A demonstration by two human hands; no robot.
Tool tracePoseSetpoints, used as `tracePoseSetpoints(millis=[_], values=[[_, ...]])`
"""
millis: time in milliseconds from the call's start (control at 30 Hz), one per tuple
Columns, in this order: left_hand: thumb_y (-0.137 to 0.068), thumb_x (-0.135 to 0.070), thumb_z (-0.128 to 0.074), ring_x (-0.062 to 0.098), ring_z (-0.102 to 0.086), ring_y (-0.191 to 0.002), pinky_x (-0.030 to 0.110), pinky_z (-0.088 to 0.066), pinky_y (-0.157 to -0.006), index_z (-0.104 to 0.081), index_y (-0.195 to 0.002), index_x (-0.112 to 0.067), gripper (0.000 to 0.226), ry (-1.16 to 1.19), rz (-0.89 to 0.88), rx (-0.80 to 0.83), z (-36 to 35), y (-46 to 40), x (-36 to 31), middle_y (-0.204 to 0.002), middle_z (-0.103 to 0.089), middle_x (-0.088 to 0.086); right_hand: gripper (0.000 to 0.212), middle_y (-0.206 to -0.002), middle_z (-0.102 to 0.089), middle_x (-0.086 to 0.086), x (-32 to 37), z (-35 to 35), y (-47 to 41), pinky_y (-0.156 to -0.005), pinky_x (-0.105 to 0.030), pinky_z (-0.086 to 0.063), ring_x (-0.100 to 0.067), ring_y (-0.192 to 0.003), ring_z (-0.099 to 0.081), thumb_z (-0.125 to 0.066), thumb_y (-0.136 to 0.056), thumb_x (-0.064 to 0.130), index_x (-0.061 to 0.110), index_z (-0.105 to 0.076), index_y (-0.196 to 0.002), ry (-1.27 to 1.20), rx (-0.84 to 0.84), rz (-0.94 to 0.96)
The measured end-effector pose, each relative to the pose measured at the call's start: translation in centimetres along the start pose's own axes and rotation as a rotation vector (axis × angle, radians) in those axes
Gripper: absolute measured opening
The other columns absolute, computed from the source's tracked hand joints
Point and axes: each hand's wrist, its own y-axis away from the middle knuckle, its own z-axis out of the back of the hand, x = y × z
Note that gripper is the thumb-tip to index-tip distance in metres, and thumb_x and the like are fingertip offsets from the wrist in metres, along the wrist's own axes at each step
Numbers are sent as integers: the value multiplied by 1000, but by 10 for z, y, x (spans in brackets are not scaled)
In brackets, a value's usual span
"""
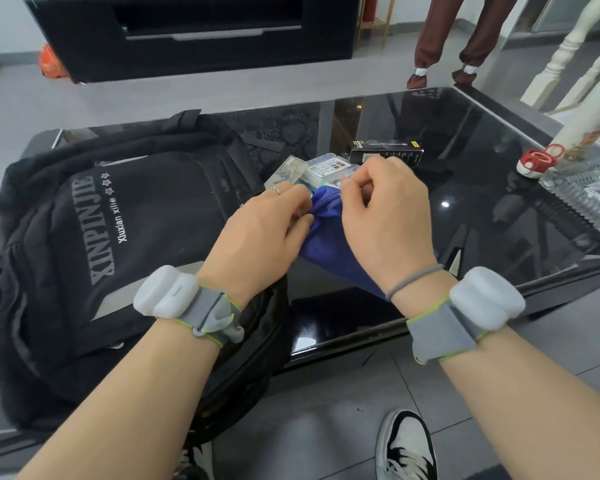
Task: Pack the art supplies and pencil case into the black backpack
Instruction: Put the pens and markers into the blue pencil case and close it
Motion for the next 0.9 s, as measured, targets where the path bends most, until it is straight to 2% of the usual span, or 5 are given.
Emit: tracePoseSetpoints(millis=[367, 500, 600, 667, 900], values=[[-85, -31, -47, 26, -56, -84, 46, -52, -74, -51, -84, -24, 8, -104, 142, 89, 6, 0, 16, -83, -51, -9, 18, -68, -58, -1, -38, 8, 6, -72, -38, -48, -26, -76, -57, -54, -88, 19, 9, -58, -73, -33, 217, -417], [-90, -23, -46, 28, -57, -92, 44, -50, -76, -53, -97, -21, 10, -155, 170, -16, 1, -3, -1, -99, -56, -4, 20, -71, -53, -4, -39, 12, 19, -65, -39, -43, -26, -71, -51, -53, -89, 17, 10, -49, -71, 31, 198, -192], [-96, -29, -50, 24, -55, -102, 40, -47, -85, -61, -110, -18, 21, -137, -59, -55, -7, -14, -27, -110, -59, -2, 17, -77, -51, -4, -34, 16, 20, -63, -40, -40, -26, -71, -50, -55, -89, 16, 9, -51, -74, 38, 143, -16], [-91, -32, -55, 26, -54, -105, 41, -46, -86, -64, -106, -19, 22, -260, -214, -4, -17, -19, -33, -110, -61, -2, 16, -78, -51, -4, -34, 17, 22, -63, -40, -41, -26, -71, -51, -57, -89, 16, 7, -53, -76, 16, 118, 12], [-91, -28, -52, 29, -56, -86, 40, -41, -72, -65, -93, -24, 14, -442, -293, 15, -42, -22, -29, -93, -62, 1, 19, -70, -50, 0, -49, 16, 27, -63, -44, -44, -25, -67, -49, -59, -86, 15, 10, -51, -69, 0, 138, -77]])
